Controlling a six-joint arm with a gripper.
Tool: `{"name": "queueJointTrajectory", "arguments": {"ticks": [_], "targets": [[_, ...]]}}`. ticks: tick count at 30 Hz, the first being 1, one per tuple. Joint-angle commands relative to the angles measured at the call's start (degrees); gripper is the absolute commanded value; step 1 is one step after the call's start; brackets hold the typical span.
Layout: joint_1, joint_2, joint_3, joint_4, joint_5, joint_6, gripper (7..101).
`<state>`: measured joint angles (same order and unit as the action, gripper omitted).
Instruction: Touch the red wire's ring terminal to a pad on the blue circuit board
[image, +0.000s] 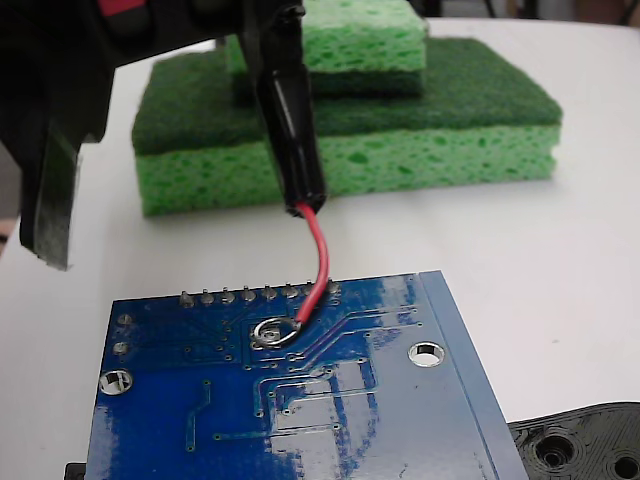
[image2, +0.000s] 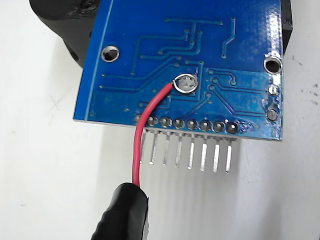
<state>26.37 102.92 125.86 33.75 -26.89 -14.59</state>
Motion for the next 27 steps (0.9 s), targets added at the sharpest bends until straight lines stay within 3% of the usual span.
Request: {"name": "queueJointTrajectory", "arguments": {"ticks": [1, 7, 12, 20, 27], "targets": [[-0.70, 2.64, -0.97, 1.32, 0.44, -0.35, 100.3], [-5.01, 15.64, 0.79, 5.98, 6.33, 2.99, 100.3], [-6.94, 26.72, 10.11, 5.71, 6.15, 7.47, 100.3], [-16.87, 46.41, 27.60, 5.63, 17.05, 15.29, 100.3], [-24.26, 47.11, 30.32, 7.82, 25.14, 19.16, 100.3]]}}
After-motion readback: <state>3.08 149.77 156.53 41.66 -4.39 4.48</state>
